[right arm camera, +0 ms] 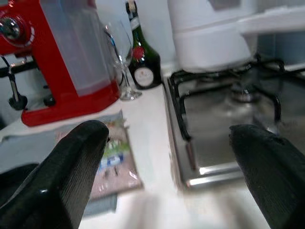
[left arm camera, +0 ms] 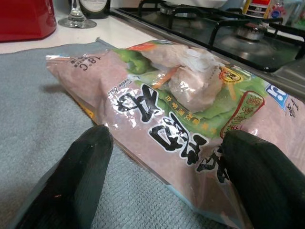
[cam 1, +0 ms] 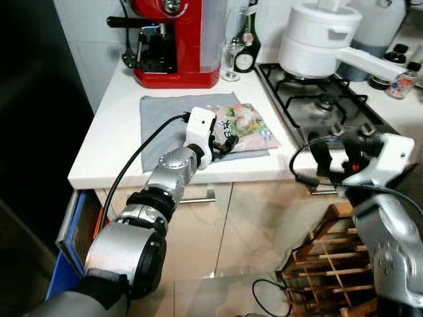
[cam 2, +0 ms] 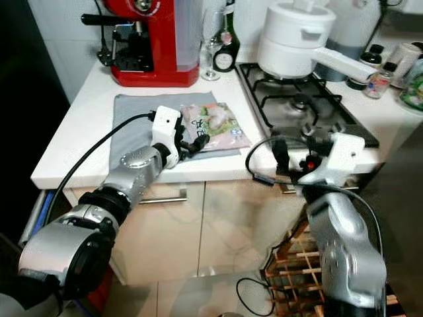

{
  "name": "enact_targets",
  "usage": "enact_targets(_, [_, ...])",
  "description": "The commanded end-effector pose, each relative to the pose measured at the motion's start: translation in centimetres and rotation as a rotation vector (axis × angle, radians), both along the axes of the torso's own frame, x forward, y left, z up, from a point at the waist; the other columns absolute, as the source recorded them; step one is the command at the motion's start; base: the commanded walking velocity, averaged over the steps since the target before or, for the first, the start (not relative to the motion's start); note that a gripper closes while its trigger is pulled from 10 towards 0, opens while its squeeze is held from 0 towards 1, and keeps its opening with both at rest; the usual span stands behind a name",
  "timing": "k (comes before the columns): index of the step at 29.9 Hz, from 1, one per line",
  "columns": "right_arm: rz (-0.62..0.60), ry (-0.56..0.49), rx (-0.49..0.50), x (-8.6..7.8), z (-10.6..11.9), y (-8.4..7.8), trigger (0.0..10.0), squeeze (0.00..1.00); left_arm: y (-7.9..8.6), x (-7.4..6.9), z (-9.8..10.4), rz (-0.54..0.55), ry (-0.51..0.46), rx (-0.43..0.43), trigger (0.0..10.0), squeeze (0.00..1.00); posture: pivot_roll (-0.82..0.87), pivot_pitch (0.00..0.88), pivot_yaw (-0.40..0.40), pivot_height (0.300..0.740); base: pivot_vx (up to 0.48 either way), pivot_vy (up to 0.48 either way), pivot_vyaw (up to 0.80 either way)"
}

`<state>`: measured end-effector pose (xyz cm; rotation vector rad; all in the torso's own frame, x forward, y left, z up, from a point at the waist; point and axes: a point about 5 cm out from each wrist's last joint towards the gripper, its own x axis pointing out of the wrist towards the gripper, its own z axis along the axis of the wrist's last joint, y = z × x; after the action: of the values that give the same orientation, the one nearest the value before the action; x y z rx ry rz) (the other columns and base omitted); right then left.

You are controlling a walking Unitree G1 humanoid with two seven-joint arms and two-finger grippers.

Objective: Restocking fridge

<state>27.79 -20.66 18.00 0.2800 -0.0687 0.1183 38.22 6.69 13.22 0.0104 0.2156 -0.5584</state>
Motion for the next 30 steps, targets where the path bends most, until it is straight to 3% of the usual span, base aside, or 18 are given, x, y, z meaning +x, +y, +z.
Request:
enact_targets(1, [0.015,0.008,0.032,0.5,0.1,0.0,10.0,0.00,0.6,-1.9,-4.4,-0.004,0.171,0.078,10.0,0.00,-0.23,0.000,-0.041,0.740,0.000,0.000,0.00])
enact_targets(3, [0.022,0.012,0.039,0.6,0.0,0.1,10.0,0.00,0.7,-1.8,-4.4,-0.001,0.173,0.076,10.0,0.00,-0.23,0.000,-0.041,0.740,0.000,0.000,0.00])
enact_targets(4, [0.048,0.051,0.108,1.0,-0.5,0.5,10.0,0.00,1.0,-1.8,-4.4,0.011,0.170,0.088,10.0,0.00,-0.22,0.000,-0.042,0.740,0.000,0.000,0.00])
enact_targets(11, [0.143,0.167,0.280,1.8,-2.2,1.8,10.0,0.00,1.3,-2.0,-4.8,0.009,0.175,0.100,10.0,0.00,-0.20,0.000,-0.046,0.740,0.000,0.000,0.00])
enact_targets(18, [0.170,0.222,0.298,2.5,-3.6,2.4,10.0,0.00,1.2,-2.0,-4.7,0.005,0.169,0.091,10.0,0.00,-0.19,0.000,-0.052,0.740,0.000,0.000,0.00])
enact_targets(23, [0.183,0.272,0.367,3.9,-4.2,3.7,10.0,0.00,1.2,-2.1,-4.8,0.005,0.166,0.100,10.0,0.00,-0.18,0.000,-0.053,0.740,0.000,0.000,0.00])
enact_targets(30, [0.213,0.279,0.414,4.7,-4.4,5.1,10.0,0.00,1.2,-2.0,-4.5,0.008,0.160,0.082,10.0,0.00,-0.17,0.000,-0.055,0.740,0.000,0.000,0.00])
